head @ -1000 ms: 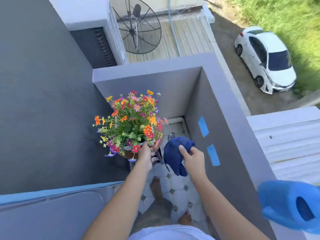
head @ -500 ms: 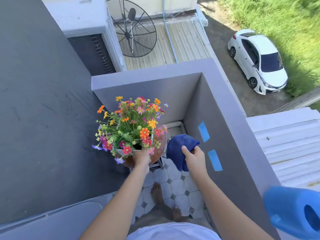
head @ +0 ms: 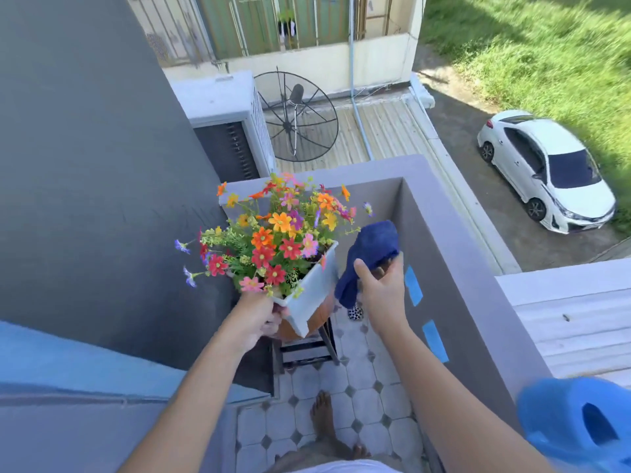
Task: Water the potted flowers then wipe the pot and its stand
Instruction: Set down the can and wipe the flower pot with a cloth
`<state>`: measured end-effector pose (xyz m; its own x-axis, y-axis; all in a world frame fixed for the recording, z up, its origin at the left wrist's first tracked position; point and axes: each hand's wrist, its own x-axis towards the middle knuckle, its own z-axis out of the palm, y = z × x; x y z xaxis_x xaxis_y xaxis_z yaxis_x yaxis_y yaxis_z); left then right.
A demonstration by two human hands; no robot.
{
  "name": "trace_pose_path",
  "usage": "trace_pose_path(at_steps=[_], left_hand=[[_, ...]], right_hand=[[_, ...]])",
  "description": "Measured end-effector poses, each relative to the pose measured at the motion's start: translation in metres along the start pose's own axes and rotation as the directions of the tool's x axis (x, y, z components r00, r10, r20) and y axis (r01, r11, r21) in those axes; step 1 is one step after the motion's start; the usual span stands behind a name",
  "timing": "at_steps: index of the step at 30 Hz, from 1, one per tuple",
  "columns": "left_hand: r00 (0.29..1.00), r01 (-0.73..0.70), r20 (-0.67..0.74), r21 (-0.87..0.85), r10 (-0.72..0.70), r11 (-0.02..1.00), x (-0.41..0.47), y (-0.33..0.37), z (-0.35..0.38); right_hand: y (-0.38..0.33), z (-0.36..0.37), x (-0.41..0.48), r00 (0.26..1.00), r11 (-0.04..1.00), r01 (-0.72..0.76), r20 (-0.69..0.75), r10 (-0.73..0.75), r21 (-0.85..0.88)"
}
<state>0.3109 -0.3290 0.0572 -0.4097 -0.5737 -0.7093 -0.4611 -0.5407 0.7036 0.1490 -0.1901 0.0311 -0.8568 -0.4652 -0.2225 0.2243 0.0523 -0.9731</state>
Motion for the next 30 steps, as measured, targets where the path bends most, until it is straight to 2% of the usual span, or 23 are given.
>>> trace_pose_path(at_steps=[5, 10, 12, 16, 19, 21, 23, 26, 30], left_hand=[[0.997, -0.078, 0.021, 0.042, 0.077, 0.996, -0.052, 0.018, 0.008], [0.994, -0.091, 0.061, -0.025, 0.092, 0.996, -0.076, 0.027, 0.013], [0.992, -0.099, 0.076, -0.091, 0.106, 0.991, -0.079, 0.036, 0.019], [0.993, -0.083, 0.058, -0.246, 0.101, 0.966, -0.073, 0.059, 0.028], [0.991, -0.11, 0.044, -0.231, 0.123, 0.967, -0.071, 0.075, 0.027], [0.987, -0.14, 0.053, -0.167, 0.151, 0.976, -0.073, 0.082, 0.027], [0.983, -0.161, 0.07, -0.122, 0.171, 0.979, -0.078, 0.084, 0.026], [0.979, -0.171, 0.097, -0.107, 0.181, 0.979, -0.088, 0.086, 0.024], [0.971, -0.202, 0.124, -0.045, 0.206, 0.978, -0.094, 0.091, 0.028]], right_hand=[[-0.026, 0.005, -0.01, 0.989, 0.99, 0.143, 0.024, -0.143, -0.013], [-0.04, 0.009, -0.026, 0.984, 0.984, 0.178, -0.033, -0.178, 0.014], [-0.05, 0.012, -0.036, 0.974, 0.974, 0.228, 0.012, -0.228, 0.01], [-0.057, 0.027, -0.061, 0.909, 0.935, 0.353, 0.229, -0.348, 0.021], [-0.056, 0.028, -0.062, 0.877, 0.914, 0.403, 0.306, -0.371, -0.044], [-0.062, 0.026, -0.048, 0.883, 0.893, 0.437, 0.242, -0.403, -0.109], [-0.07, 0.022, -0.027, 0.908, 0.898, 0.416, 0.114, -0.403, -0.141], [-0.079, 0.015, 0.006, 0.944, 0.946, 0.316, -0.073, -0.321, -0.068], [-0.092, 0.017, 0.018, 0.942, 0.953, 0.302, -0.156, -0.295, 0.018]])
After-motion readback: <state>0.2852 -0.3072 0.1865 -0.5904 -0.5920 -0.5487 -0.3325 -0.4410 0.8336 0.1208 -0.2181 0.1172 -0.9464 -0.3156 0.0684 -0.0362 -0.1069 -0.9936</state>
